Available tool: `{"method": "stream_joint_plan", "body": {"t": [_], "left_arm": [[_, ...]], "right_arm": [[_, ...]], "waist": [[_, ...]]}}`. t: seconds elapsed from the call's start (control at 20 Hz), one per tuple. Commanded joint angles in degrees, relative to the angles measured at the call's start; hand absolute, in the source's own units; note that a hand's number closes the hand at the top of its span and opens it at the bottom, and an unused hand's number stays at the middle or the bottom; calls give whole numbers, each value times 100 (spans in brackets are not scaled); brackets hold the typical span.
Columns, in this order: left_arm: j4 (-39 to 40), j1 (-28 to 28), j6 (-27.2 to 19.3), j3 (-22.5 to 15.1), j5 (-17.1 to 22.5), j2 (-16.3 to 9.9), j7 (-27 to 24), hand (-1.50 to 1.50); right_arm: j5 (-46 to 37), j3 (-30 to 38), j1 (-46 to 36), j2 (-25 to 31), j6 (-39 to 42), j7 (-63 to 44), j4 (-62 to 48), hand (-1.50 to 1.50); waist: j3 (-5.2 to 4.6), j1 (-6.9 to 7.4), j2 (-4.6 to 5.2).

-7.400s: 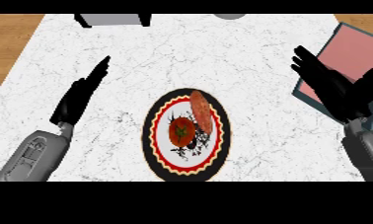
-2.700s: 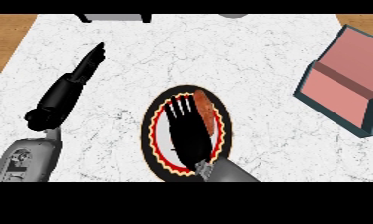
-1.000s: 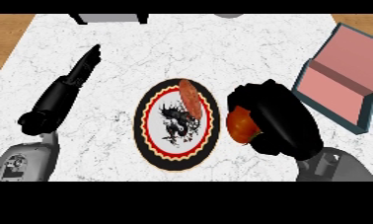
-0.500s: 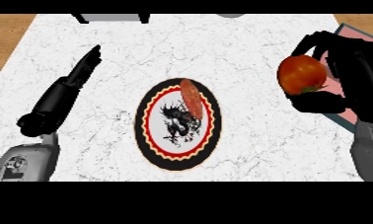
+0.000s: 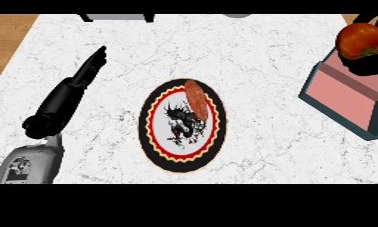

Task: Pick the tomato from the plate and place it in the cardboard box

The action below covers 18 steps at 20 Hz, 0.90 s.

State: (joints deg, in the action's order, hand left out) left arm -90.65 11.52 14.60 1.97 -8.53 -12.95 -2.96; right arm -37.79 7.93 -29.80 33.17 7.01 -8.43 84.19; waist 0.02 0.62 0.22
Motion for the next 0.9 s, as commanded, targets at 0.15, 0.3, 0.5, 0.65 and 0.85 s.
{"method": "stream_joint_plan", "body": {"t": [0.15,0.3,0.5,0.65,0.85], "left_arm": [[4,26,-96,-96,-125,121,-11,0],[341,331,-24,78,-74,5,-82,0],[554,606,-50,-13,-109,134,-72,0],[228,345,164,125,45,-78,9,0],[-29,187,49,-45,-45,111,88,0]], "right_arm": [[-45,-120,-284,722,1077,629,-1795,150],[-18,-77,-521,982,1409,1078,-2423,150],[-353,-340,-953,1354,1735,1780,-3553,150],[-648,-488,-1048,1222,1710,1703,-4114,150],[-625,-592,-812,1408,1740,3303,-4746,-150]], "waist": [[0,60,23],[-1,10,19],[2,90,53],[2,102,22],[10,94,25]]}}
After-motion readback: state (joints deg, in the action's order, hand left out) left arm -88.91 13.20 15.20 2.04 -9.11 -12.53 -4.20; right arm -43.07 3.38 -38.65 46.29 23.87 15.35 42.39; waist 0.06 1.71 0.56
